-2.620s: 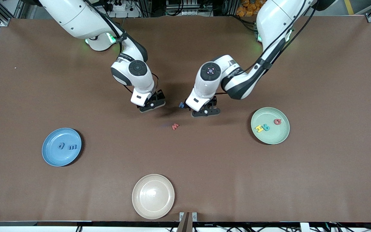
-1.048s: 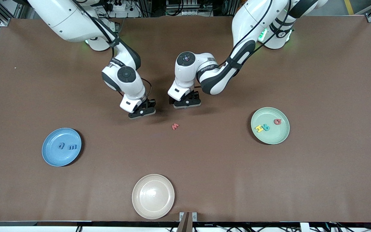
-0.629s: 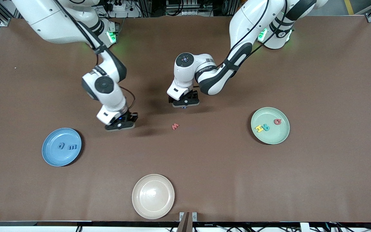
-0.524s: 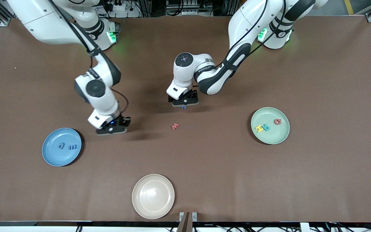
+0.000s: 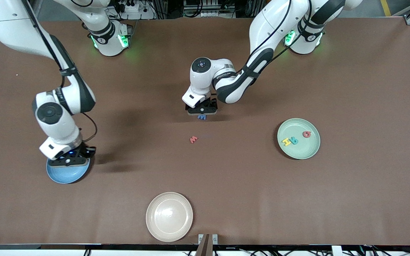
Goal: Sort upper and lower case letters into plates
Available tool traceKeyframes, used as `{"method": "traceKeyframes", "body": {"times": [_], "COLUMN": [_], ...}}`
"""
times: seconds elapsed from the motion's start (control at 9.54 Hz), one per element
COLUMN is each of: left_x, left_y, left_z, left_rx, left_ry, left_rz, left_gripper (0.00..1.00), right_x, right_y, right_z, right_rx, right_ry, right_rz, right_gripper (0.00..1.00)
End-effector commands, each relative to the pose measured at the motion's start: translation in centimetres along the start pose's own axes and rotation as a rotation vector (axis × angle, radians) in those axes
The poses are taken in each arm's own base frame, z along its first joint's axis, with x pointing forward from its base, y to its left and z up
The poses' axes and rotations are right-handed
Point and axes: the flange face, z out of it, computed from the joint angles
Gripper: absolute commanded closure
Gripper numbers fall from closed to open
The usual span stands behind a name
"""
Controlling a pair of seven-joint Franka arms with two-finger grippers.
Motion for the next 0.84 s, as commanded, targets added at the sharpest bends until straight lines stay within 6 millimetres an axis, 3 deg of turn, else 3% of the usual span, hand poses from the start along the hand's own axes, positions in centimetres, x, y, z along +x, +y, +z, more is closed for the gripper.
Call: {"method": "traceKeyframes", "body": {"times": [0.0,0.1,0.21,0.52,0.73], "left_x": [0.4,1.3,1.9,2.9,2.2], "left_y": [0.2,0.6,0.4,-0.4,-0.3], "left_z": [0.6,-0.1,0.0,0.3,0.6], "left_rx": [-0.007,-0.021,-0.018,-0.005,0.0], "left_ry": [0.014,0.028,0.036,0.047,0.04], "left_rz": [0.031,0.037,0.032,0.041,0.047], "left_gripper": [0.13,0.13,0.14,0.19,0.27], "right_x": [-0.6,-0.9,-1.0,-1.4,-0.7], "right_y": [3.7,4.4,4.4,2.7,-0.1], "right_z": [0.8,1.2,1.2,1.8,0.9], "right_rx": [-0.038,-0.038,-0.037,-0.026,0.042], "right_ry": [-0.015,-0.021,-0.023,-0.046,-0.047], "right_rz": [-0.007,0.003,0.005,-0.004,0.052], "right_gripper": [1.0,0.56,0.01,0.0,0.0]}}
